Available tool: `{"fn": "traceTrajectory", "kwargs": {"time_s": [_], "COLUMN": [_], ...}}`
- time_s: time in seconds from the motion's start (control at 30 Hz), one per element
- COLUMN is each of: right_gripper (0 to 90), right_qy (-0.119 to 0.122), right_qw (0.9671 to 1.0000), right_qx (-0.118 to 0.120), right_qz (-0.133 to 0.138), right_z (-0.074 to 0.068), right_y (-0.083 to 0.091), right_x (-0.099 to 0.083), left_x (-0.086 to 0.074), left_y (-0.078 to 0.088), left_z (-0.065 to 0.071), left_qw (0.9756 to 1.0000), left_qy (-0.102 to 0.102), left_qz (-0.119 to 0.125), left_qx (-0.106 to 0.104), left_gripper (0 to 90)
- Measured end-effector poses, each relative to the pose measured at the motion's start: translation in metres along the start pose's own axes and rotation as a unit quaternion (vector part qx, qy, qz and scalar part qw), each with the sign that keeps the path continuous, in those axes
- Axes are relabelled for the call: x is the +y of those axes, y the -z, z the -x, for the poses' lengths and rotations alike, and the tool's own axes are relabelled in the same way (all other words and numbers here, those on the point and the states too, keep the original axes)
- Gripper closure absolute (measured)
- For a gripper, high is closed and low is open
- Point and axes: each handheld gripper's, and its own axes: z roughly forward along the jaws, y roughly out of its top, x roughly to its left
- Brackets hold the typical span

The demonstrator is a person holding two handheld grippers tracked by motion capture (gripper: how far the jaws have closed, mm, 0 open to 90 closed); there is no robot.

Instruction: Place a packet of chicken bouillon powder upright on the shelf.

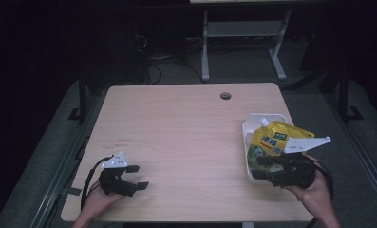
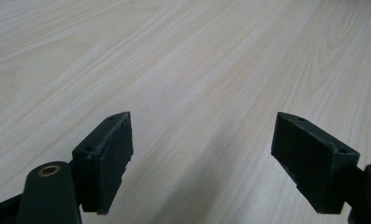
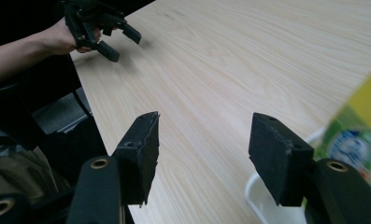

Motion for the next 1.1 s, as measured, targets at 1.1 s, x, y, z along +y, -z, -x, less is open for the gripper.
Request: {"fn": "traceTrajectory", "kwargs": {"time_s": [1.1], "right_gripper": [38.2], "right_qy": [0.051], "right_qw": [0.9962], "right_qx": [0.055], "right_qz": [-0.045], "right_z": [-0.037], "right_y": [-0.095], "right_x": [0.054], "left_x": [-0.003], "left_y": [0.01], "left_z": [-0.006], "left_qw": [0.9999], "left_qy": [0.005], "left_qz": [0.008], "left_qx": [0.01], "left_gripper": [18.0]}}
